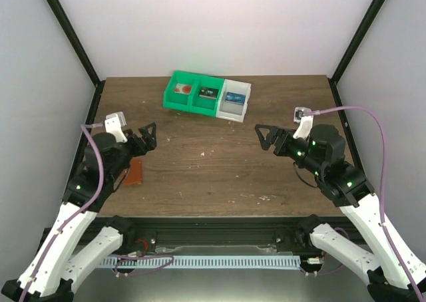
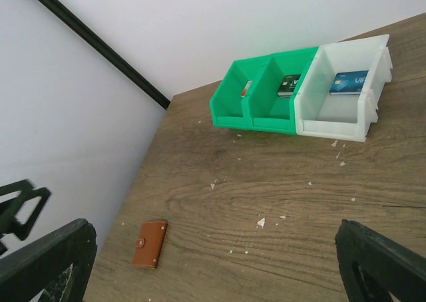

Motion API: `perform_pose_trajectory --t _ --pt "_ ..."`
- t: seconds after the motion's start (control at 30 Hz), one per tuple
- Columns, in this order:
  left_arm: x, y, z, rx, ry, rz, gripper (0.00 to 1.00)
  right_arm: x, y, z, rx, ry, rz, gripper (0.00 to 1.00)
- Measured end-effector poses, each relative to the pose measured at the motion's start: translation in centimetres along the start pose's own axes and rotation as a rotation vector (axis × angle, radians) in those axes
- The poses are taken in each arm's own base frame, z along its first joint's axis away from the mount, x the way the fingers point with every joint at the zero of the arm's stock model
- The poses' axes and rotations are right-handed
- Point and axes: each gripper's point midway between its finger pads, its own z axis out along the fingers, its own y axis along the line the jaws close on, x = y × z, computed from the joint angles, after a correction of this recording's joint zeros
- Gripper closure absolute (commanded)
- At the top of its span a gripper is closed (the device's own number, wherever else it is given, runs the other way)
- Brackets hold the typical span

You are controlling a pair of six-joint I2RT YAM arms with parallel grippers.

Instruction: Take the credit cards out of the card holder

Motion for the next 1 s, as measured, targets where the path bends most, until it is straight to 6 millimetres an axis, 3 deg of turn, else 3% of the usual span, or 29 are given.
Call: perform_pose_trajectory --t 0.2,0.37,0.5,0.7,0.87,1.0 --pt "3.7 4.6 2.7 -0.225 0.092 -0.100 0.03 0.5 -0.2 -0.3 -0.010 0.002 0.000 0.00" --pt "5.6 8.7 3.6 -0.387 0.127 -0.216 0.09 0.9 -0.1 -0.4 -0.022 0.008 0.003 0.00" --pt "6.2 14.4 3.5 -0.544 0.095 -0.375 0.19 1.0 0.3 -0.3 -0.049 0.015 0.002 0.00" --pt "10.8 22.0 3.4 -0.753 0.166 -0.608 0.22 1.5 0.8 0.0 -0.087 0.036 -0.002 0.00" --pt "14.9 24.7 3.9 -0.828 0.253 -0.692 0.23 1.7 1.7 0.0 -0.134 0.053 -0.012 0.00" --pt "16.0 25.7 4.7 -0.850 0.275 -0.705 0.27 2.0 2.1 0.2 -0.159 0.074 -0.015 0.00"
